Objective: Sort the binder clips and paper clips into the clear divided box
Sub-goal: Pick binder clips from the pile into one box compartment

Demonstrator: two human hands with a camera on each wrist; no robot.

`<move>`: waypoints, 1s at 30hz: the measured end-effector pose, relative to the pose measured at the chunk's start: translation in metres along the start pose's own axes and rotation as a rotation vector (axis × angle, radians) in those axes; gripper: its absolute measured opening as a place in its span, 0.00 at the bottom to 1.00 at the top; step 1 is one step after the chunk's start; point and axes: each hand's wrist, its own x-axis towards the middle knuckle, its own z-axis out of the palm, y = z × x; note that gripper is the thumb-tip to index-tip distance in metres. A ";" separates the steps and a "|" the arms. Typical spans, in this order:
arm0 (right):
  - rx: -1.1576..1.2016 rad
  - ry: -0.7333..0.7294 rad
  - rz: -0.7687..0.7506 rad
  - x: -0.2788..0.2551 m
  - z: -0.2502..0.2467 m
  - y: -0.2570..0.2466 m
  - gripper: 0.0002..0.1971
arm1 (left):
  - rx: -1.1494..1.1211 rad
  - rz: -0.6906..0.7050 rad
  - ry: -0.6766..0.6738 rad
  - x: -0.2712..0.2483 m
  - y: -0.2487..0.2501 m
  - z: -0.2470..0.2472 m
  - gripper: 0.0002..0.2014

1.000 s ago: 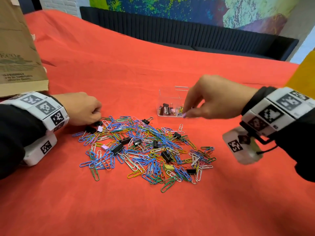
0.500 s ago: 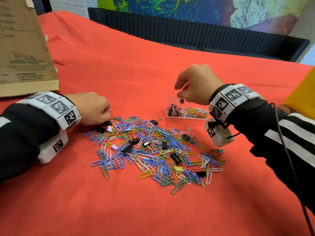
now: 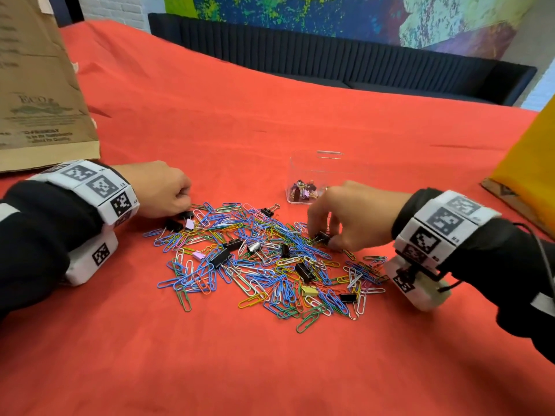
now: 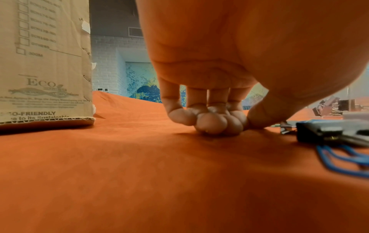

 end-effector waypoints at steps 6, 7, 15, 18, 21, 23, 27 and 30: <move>0.076 0.110 0.021 -0.012 -0.012 0.005 0.11 | -0.009 0.000 -0.006 0.000 -0.002 0.000 0.13; 0.101 0.089 0.021 -0.017 -0.015 0.003 0.13 | -0.004 0.004 -0.006 0.000 -0.001 0.000 0.14; 0.071 -0.186 -0.045 -0.047 0.001 -0.025 0.16 | 0.007 0.020 -0.009 -0.001 0.000 -0.001 0.13; -0.040 -0.142 -0.081 -0.051 0.002 -0.031 0.11 | 0.012 0.022 -0.005 0.000 -0.001 0.000 0.13; -0.036 -0.155 -0.081 -0.050 0.003 -0.029 0.11 | 0.008 0.012 -0.013 0.000 0.000 -0.001 0.13; 0.023 -0.163 -0.075 -0.050 0.002 -0.027 0.12 | 0.005 0.005 -0.018 -0.001 0.000 -0.002 0.13; 0.185 -0.121 -0.055 -0.049 -0.012 -0.016 0.12 | -0.004 0.004 -0.017 -0.001 -0.001 0.000 0.13; 0.257 0.078 -0.005 -0.036 -0.031 0.001 0.13 | -0.006 0.008 -0.015 0.000 -0.003 0.000 0.13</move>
